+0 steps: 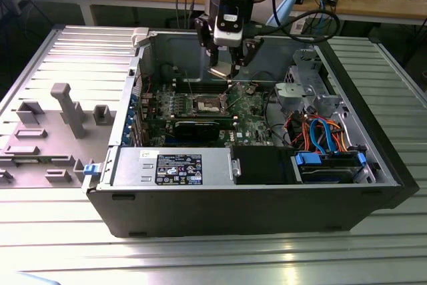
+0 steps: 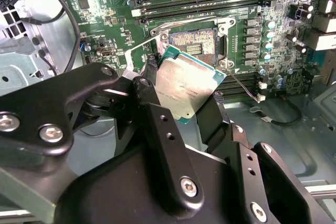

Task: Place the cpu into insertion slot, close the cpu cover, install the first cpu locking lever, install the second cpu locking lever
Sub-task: 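Place the cpu into insertion slot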

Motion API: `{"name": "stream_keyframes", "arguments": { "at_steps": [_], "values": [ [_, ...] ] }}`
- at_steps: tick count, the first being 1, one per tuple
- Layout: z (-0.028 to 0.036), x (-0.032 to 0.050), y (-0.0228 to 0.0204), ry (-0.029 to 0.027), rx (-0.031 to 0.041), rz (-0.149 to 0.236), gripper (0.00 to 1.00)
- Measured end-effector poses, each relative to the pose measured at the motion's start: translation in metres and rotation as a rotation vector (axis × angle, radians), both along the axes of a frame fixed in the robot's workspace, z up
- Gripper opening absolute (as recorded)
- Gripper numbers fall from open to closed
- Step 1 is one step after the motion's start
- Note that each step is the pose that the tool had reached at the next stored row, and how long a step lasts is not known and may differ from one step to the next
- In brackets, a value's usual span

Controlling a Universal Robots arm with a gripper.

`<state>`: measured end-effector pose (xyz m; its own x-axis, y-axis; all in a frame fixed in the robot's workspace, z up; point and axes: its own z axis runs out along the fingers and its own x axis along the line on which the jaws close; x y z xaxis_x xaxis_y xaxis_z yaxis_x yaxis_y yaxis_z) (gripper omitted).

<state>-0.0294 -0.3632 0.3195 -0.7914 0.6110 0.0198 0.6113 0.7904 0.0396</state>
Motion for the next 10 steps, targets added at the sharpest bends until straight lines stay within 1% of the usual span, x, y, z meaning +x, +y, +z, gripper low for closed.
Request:
{"name": "stream_keyframes", "arguments": {
  "at_steps": [10],
  "values": [
    [0.0000, 0.0000, 0.0000, 0.0000, 0.0000, -0.017, 0.55]
  ]
}}
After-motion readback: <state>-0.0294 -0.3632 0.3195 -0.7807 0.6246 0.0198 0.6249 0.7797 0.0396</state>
